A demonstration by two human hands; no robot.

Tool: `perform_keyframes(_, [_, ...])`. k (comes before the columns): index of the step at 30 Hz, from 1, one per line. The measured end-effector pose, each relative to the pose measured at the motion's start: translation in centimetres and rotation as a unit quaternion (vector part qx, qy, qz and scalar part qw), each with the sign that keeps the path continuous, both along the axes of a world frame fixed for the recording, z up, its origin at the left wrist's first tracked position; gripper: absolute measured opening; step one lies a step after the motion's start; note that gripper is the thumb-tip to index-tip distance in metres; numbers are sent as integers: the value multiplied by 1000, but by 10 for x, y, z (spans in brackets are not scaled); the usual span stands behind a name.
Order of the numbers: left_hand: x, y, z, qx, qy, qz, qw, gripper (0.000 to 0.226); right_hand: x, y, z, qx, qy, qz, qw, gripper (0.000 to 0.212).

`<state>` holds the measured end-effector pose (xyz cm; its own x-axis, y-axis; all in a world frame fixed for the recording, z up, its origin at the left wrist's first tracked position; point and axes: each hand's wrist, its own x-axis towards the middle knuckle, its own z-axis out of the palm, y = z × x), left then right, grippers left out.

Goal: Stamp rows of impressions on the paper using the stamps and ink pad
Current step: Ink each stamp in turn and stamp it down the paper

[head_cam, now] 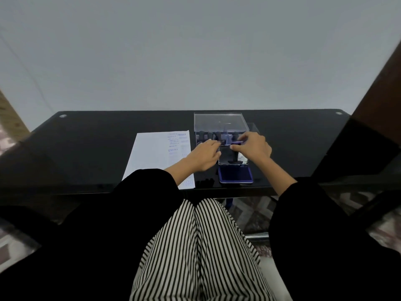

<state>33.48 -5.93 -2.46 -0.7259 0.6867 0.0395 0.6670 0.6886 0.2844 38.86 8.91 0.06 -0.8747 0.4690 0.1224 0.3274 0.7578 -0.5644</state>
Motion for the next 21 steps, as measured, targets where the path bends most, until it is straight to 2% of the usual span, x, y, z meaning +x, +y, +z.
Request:
perform_keyframes(7, [22, -1, -36, 25, -41, 16, 999, 44, 19, -8, -29, 6, 14, 11, 1000, 42])
perform_keyframes(10, [30, 0, -55, 22, -55, 21, 998, 46, 24, -9, -46, 27, 22, 41, 999, 38])
perform_keyframes(13, [31, 1, -70, 26, -74, 29, 996, 63, 27, -8, -58, 67, 10, 66, 995, 37])
perform_keyframes(16, [32, 2, -74, -14, -89, 35, 995, 83, 27, -10, -66, 75, 17, 69, 995, 40])
perform_keyframes(21, [31, 2, -77, -14, -79, 32, 996, 87, 21, -11, -76, 23, 34, 64, 997, 34])
